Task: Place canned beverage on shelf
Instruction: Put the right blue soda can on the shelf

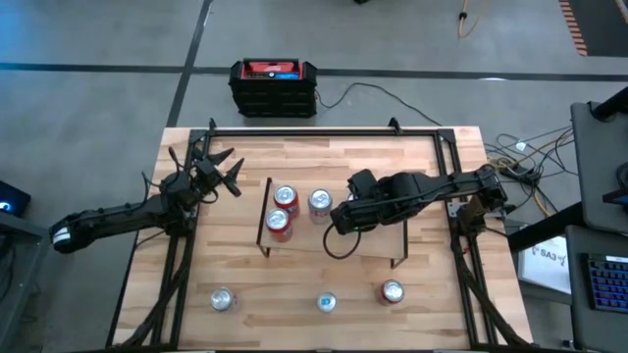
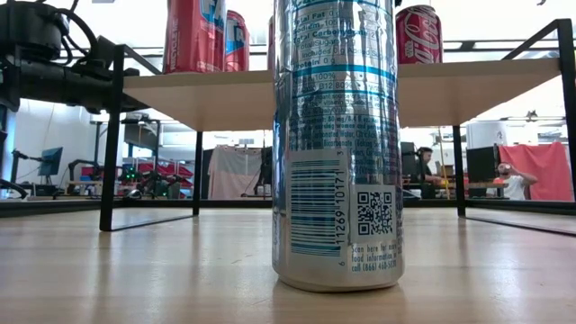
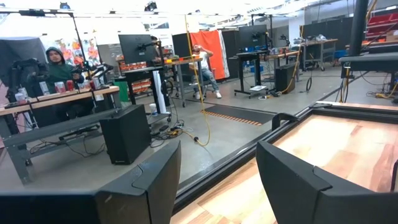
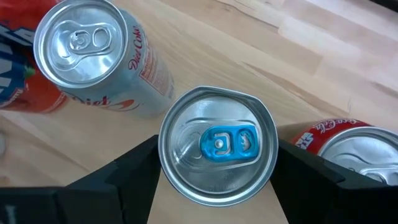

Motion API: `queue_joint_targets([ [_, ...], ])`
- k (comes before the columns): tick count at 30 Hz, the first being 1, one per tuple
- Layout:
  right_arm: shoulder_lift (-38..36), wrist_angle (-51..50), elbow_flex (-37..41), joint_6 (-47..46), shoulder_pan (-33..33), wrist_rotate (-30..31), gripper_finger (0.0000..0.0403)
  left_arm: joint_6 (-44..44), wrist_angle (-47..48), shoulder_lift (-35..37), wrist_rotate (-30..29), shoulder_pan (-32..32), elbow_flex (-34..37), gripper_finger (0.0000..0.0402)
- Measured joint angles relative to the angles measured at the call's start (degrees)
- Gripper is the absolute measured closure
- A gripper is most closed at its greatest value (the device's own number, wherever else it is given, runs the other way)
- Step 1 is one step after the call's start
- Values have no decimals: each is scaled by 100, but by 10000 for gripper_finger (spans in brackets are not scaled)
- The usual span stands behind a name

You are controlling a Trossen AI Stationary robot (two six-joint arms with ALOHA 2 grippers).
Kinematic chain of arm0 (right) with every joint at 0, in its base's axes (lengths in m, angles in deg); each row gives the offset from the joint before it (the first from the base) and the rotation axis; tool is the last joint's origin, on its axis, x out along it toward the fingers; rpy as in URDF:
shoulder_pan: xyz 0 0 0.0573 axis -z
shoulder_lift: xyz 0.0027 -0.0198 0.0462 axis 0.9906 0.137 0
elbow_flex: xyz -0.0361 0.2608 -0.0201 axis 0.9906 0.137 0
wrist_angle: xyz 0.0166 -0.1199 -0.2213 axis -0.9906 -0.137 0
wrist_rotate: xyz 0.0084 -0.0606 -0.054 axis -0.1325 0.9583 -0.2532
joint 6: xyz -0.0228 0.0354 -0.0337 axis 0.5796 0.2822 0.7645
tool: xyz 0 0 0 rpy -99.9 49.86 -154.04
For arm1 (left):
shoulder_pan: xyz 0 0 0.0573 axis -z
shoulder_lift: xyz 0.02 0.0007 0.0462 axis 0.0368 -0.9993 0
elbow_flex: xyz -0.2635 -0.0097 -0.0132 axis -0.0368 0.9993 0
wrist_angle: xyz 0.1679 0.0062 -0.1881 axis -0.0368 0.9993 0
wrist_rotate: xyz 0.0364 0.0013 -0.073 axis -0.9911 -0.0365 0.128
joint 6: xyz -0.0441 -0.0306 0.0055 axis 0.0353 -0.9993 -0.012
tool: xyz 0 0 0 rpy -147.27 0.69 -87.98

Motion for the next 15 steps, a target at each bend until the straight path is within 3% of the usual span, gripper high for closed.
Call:
queue_joint_targets([
  [15, 0, 17, 31, -591, 22, 1, 142, 0, 0, 0, -1, 0, -1, 207],
])
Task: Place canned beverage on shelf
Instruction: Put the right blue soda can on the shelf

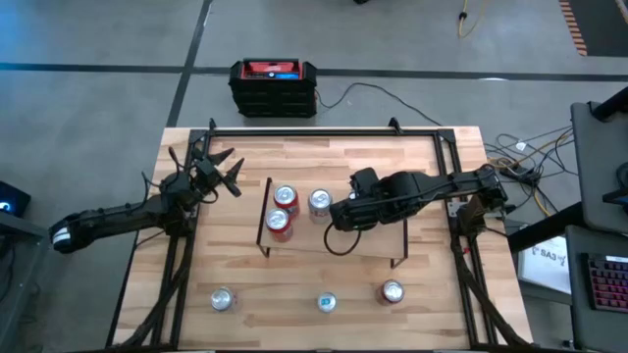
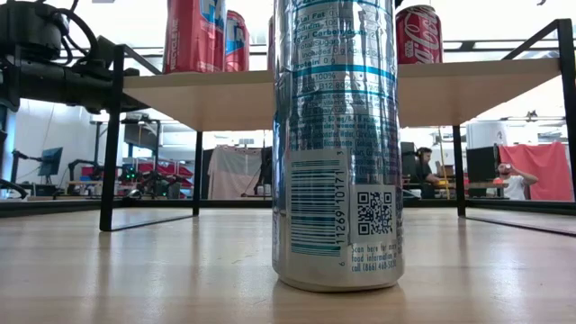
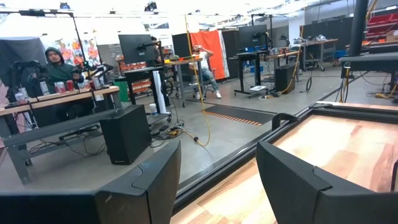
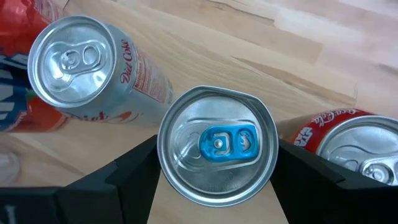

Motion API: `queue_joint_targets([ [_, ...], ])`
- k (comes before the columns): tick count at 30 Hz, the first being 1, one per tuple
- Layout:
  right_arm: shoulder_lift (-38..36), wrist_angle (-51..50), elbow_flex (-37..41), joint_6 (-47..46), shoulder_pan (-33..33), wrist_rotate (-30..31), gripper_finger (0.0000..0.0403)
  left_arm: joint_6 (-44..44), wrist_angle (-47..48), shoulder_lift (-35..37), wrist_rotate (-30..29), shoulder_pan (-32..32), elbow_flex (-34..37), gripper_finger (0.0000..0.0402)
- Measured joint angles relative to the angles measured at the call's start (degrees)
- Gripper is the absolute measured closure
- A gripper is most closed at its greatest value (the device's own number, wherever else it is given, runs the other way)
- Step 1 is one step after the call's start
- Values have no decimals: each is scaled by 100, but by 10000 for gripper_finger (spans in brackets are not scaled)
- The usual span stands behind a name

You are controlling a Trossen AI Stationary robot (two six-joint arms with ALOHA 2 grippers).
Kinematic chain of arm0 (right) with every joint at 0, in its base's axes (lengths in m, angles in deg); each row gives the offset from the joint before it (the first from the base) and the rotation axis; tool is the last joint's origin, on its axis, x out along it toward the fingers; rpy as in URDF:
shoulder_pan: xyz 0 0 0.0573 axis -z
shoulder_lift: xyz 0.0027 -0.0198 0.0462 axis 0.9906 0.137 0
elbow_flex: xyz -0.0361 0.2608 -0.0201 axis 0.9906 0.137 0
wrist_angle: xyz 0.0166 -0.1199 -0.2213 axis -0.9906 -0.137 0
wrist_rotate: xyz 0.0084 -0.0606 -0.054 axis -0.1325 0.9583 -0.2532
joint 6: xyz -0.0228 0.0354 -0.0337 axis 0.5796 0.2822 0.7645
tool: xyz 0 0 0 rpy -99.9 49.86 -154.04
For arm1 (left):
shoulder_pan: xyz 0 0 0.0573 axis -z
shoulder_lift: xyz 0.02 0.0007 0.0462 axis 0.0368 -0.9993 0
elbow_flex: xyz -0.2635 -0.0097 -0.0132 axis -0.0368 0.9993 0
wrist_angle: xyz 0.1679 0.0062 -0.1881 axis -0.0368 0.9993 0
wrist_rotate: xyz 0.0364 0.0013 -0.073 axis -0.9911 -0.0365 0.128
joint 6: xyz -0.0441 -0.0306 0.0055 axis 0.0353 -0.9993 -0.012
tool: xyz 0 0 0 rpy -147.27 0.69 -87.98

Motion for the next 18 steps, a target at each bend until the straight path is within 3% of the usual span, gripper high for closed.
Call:
queue_joint_targets([
  [14, 0, -4, 0, 611, -2, -18, 142, 0, 0, -2, 2, -1, -1, 207],
  [18, 0, -13, 4, 818, -15, -38, 126, 0, 0, 0, 2, -2, 2, 207],
])
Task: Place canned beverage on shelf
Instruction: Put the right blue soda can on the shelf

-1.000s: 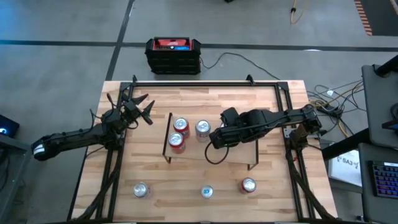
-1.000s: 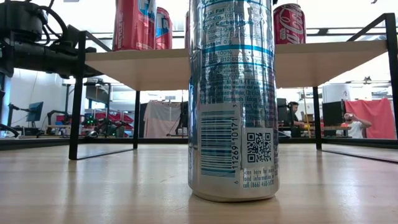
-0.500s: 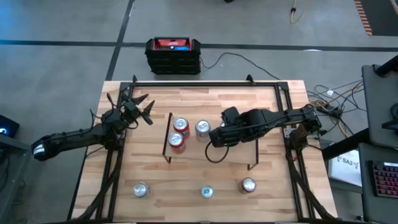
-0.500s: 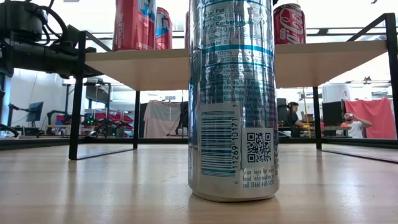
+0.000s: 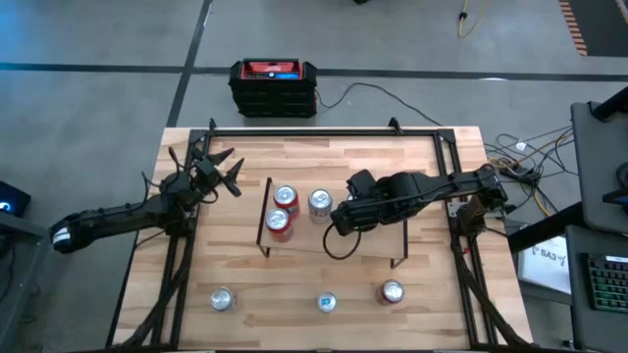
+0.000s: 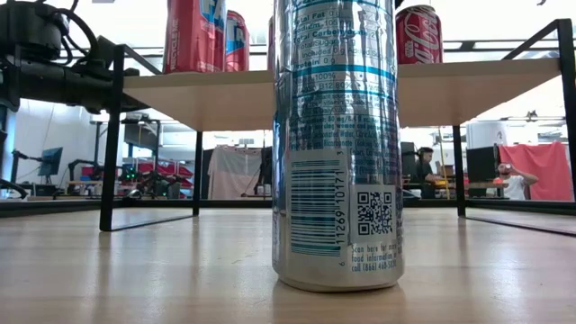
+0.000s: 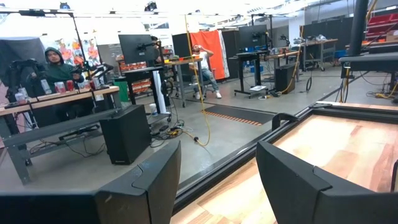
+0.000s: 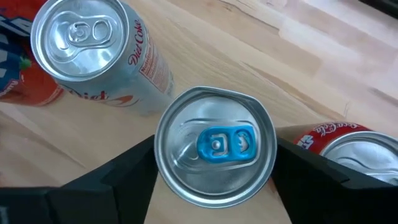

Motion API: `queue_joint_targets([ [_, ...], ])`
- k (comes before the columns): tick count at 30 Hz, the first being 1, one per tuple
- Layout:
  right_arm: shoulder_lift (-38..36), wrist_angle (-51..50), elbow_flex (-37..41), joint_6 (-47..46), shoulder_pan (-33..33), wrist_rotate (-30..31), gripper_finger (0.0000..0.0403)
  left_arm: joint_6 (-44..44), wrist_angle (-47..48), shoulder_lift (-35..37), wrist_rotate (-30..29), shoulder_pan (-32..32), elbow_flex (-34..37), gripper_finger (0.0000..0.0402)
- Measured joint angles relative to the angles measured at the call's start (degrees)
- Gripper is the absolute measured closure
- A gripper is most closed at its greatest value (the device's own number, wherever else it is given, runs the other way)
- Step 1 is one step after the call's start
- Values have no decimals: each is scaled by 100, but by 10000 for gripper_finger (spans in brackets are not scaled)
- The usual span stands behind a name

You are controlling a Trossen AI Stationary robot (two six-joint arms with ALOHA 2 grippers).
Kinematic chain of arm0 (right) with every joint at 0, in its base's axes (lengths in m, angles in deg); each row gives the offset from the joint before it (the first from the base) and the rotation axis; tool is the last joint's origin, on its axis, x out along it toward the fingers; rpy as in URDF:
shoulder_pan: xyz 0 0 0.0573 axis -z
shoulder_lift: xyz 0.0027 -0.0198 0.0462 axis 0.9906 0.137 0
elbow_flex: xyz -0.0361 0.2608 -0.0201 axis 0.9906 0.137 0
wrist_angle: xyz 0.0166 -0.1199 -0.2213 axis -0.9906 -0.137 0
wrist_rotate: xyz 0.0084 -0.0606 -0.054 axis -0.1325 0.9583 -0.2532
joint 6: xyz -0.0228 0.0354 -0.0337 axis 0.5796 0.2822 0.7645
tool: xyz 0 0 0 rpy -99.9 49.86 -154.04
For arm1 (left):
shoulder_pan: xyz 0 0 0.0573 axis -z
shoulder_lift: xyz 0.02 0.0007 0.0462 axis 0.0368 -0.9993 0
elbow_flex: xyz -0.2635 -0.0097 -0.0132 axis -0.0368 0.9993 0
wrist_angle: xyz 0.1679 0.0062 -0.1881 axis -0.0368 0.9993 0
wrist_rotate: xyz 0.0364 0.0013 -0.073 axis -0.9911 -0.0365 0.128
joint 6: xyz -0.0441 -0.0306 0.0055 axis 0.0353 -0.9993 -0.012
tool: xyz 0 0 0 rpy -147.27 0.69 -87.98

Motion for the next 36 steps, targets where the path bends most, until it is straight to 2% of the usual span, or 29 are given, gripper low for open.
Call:
queue_joint_targets([
  [9, 0, 35, 3, 129, -14, -40, 46, 0, 0, -1, 0, 0, 0, 207],
  [12, 0, 64, 3, 152, -14, -68, 32, 0, 0, 0, 0, 0, 0, 207],
  [23, 0, 123, 3, 1023, -14, -81, 23, 0, 0, 0, -1, 2, -1, 207],
  [28, 0, 168, 5, 536, -14, -3, 23, 0, 0, -1, -1, 0, 0, 207],
  [36, 0, 154, 86, 764, -27, 41, 23, 0, 0, -1, 0, 2, -1, 207],
])
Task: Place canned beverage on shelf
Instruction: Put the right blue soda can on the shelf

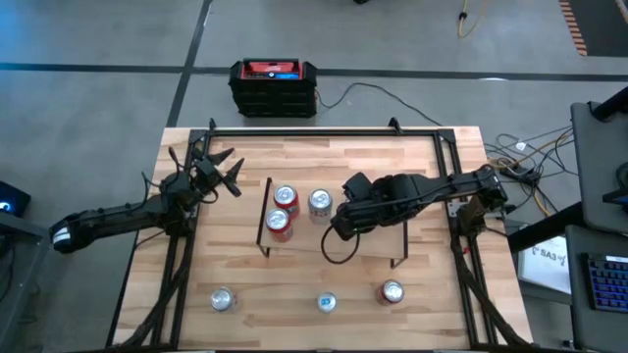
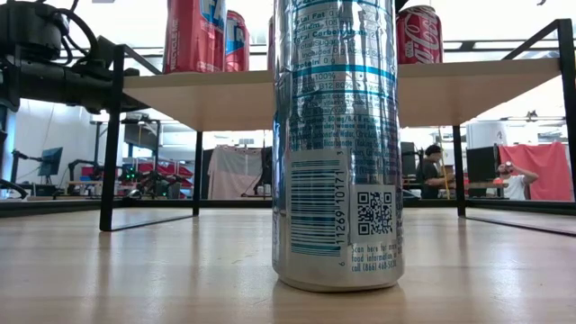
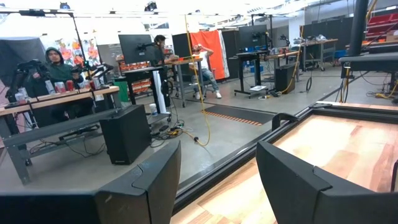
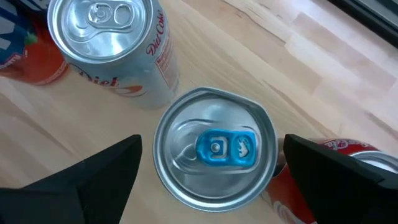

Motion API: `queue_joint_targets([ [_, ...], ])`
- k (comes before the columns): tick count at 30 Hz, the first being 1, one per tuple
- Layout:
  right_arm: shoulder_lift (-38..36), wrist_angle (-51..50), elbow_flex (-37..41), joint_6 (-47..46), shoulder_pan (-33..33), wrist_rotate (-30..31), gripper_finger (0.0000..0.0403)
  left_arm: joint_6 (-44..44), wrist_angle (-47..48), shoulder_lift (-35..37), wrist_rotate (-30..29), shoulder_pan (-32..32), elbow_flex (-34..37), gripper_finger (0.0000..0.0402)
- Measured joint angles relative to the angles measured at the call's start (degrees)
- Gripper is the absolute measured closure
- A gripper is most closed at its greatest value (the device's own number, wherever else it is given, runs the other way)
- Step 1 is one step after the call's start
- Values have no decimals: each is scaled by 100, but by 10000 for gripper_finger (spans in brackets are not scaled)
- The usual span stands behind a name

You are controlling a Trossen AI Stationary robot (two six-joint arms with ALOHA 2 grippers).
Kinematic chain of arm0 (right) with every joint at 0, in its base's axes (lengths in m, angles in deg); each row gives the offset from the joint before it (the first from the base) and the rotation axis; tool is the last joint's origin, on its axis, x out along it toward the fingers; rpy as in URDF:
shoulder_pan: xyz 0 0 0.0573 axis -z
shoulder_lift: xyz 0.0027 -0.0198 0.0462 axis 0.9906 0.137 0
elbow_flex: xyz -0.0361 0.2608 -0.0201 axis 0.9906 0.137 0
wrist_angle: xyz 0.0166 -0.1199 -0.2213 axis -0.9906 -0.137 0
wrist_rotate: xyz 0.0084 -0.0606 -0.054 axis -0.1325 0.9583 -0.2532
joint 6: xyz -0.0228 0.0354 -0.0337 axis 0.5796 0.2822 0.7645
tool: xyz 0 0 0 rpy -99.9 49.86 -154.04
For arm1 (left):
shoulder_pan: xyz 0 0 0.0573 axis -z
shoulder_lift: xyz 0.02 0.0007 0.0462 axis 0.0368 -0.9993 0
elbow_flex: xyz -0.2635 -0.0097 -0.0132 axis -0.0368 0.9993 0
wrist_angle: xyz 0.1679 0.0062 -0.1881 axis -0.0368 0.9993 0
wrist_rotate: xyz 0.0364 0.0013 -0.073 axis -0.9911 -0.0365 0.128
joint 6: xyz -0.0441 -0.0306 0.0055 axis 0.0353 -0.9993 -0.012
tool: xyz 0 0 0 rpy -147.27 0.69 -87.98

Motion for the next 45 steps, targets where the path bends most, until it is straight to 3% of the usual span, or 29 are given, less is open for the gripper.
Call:
queue_joint_targets([
  [8, 0, 10, 4, 153, 0, 84, 40, 0, 0, 1, -2, 0, 1, 207],
  [21, 183, 77, 2, 32, -24, 145, 175, 0, 0, 0, 0, -2, -1, 207],
  [26, 203, 95, 0, -128, -24, 153, 171, 0, 0, -1, 0, -2, 1, 207],
  [32, 188, 24, 0, -976, -20, 144, 144, 0, -1, 1, 0, -2, 0, 207],
  [39, 188, -3, 0, -1431, -22, 125, 154, 0, -2, 2, 0, 0, -2, 207],
  [45, 188, 10, 0, -1301, -22, 107, 156, 0, -1, 2, 0, -1, 1, 207],
])
